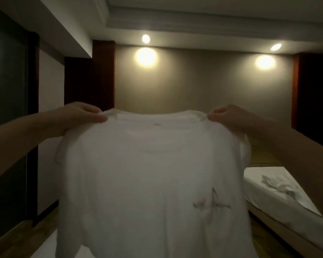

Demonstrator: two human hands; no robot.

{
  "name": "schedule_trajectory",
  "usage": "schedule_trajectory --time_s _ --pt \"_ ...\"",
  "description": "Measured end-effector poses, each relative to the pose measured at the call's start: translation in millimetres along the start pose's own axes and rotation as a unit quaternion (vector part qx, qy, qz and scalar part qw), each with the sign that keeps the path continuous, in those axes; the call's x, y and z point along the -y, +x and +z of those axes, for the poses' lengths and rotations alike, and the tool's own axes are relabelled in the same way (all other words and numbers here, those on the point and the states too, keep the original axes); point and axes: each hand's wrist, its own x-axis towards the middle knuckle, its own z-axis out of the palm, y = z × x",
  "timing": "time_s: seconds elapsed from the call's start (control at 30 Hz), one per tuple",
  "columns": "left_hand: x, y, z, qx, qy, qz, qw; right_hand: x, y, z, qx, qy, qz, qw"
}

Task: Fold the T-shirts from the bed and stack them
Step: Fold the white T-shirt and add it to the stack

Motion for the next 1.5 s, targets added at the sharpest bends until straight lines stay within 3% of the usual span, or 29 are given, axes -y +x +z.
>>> schedule_trajectory --time_s 0.07,0.17,0.23,0.33,0.5,0.63,0.7,0.73,0.8,0.87,0.97,1.1,1.23,1.5 --pt "11.6 -4.0 12.8 0.09 -0.028 -0.035 0.995 -4.4 -7.3 8.6 0.125 0.039 0.108 0.985" --pt "32.7 -6.0 24.5 0.081 -0.2 -0.054 0.975 -31.9 -12.9 23.3 0.209 0.253 0.169 0.929" --pt "49.5 -5.2 32.7 0.065 -0.321 -0.045 0.944 -51.4 -10.1 39.5 0.193 0.432 0.155 0.867" --pt "70.4 2.1 51.6 0.057 -0.35 -0.089 0.931 -67.1 -1.7 66.1 0.18 0.54 0.195 0.799" --pt "89.0 43.3 88.6 -0.114 -0.436 -0.208 0.868 -48.9 22.3 107.5 0.039 0.575 0.273 0.77" --pt "52.6 37.2 119.7 -0.166 -0.52 -0.149 0.825 -7.8 23.3 120.7 -0.014 0.622 0.211 0.754" --pt "40.3 12.8 142.1 -0.177 -0.531 -0.101 0.822 8.1 1.3 140.7 -0.023 0.631 0.168 0.757" --pt "40.3 2.5 158.1 -0.21 -0.494 -0.079 0.84 13.6 -12.8 157.3 -0.022 0.627 0.14 0.766" --pt "48.2 -13.7 185.8 -0.278 -0.335 -0.049 0.899 22.2 -44.4 196.8 -0.027 0.594 0.104 0.797" --pt "56.9 -25.0 206.6 -0.303 -0.236 -0.036 0.923 27.2 -70.0 229.8 -0.046 0.553 0.117 0.823" --pt "65.8 -36.2 221.4 -0.285 -0.228 -0.054 0.929 26.1 -90.2 252.6 -0.064 0.525 0.157 0.834" --pt "79.1 -43.5 222.7 -0.281 -0.229 -0.084 0.928 18.1 -97.0 259.4 -0.078 0.435 0.137 0.887" --pt "82.0 -45.7 222.4 -0.232 -0.196 -0.056 0.951 19.3 -104.7 262.7 -0.1 0.388 0.121 0.908" --pt "85.7 -49.6 226.0 -0.224 -0.148 -0.043 0.962 20.5 -112.7 262.5 -0.167 0.411 0.101 0.89"
